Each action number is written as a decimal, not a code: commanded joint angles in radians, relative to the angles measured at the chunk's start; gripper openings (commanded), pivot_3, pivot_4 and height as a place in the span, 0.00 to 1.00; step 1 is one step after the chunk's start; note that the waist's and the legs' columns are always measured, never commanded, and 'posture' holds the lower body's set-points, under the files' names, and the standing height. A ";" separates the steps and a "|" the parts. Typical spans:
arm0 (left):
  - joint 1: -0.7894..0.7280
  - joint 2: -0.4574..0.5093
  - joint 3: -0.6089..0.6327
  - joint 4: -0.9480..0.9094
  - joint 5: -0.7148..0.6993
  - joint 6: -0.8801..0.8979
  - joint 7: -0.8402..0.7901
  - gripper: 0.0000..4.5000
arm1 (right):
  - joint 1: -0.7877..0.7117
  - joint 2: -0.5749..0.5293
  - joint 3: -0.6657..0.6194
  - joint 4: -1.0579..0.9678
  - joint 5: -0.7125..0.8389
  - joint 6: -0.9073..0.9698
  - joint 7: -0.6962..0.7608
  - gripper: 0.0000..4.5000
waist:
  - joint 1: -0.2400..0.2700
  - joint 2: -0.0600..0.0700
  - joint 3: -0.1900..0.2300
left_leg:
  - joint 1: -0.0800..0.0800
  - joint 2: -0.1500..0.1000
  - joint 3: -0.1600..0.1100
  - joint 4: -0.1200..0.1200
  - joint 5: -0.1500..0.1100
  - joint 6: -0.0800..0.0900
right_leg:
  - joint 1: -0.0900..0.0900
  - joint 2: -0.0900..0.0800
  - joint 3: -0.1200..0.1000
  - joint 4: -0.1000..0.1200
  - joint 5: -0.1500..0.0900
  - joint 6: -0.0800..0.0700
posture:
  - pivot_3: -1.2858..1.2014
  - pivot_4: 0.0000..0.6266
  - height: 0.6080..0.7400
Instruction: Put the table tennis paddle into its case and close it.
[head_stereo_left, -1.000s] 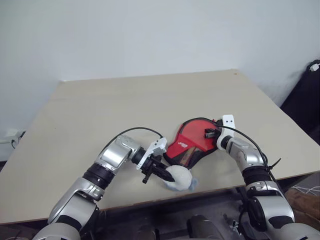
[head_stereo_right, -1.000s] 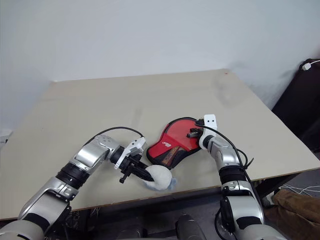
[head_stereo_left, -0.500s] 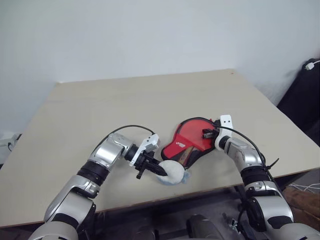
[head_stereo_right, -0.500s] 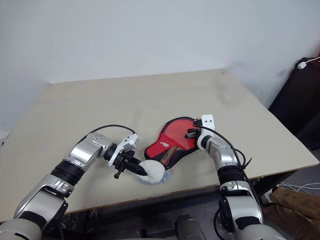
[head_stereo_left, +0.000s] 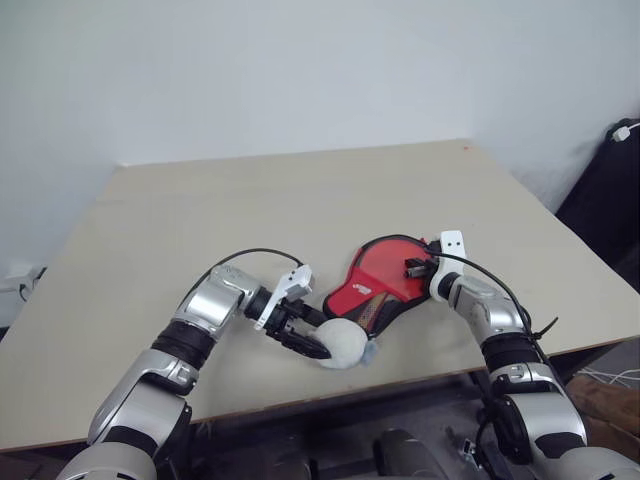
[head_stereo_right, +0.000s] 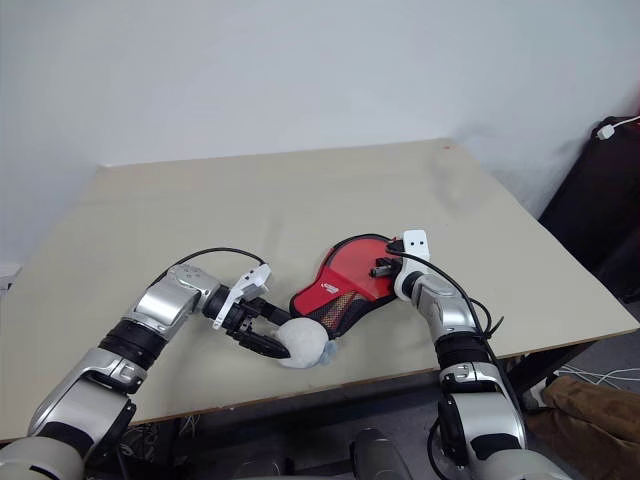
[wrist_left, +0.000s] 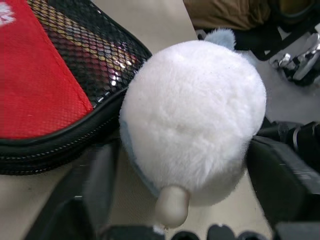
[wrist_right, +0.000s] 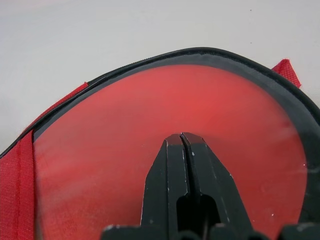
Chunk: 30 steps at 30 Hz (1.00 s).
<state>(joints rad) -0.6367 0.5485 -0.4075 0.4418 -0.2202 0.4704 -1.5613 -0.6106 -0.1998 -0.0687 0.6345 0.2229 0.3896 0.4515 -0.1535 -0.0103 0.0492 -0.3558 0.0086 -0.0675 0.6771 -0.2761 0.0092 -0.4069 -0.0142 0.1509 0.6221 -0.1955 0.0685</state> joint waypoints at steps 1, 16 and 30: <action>-0.018 -0.012 0.057 -0.042 -0.052 0.030 -0.011 1.00 | 0.019 0.003 0.004 0.005 -0.008 0.020 -0.001 0.00 | 0.000 0.000 0.000 | 0.000 0.000 0.000 0.000 0.000 0.000 | 0.000 0.000 0.000 0.000 0.000 0.000 | 0.52 0.00 1.00; -0.080 -0.124 0.407 0.028 -0.205 0.019 0.308 1.00 | 0.041 0.007 -0.026 -0.184 0.034 -0.059 0.029 0.00 | 0.002 0.000 0.001 | -0.003 0.000 -0.001 0.000 0.000 0.000 | -0.003 0.000 0.000 0.000 0.000 0.000 | 0.52 0.00 1.00; -0.085 -0.090 0.628 0.411 -0.065 -0.498 0.831 1.00 | 0.005 0.026 -0.010 -0.334 -0.040 -0.139 -0.124 0.00 | 0.003 0.001 0.002 | -0.004 -0.001 0.000 -0.001 0.000 0.000 | -0.004 -0.001 0.000 -0.001 0.000 0.001 | 0.52 0.00 1.00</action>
<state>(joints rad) -0.7061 0.4410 0.1895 0.8599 -0.2874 0.0163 -0.7565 -0.5522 -0.1724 -0.0560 0.3142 0.1852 0.2869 0.3525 -0.1501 -0.0096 0.0507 -0.3600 0.0076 -0.0680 0.6758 -0.2761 0.0089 -0.4113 -0.0154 0.1509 0.6210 -0.1955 0.0695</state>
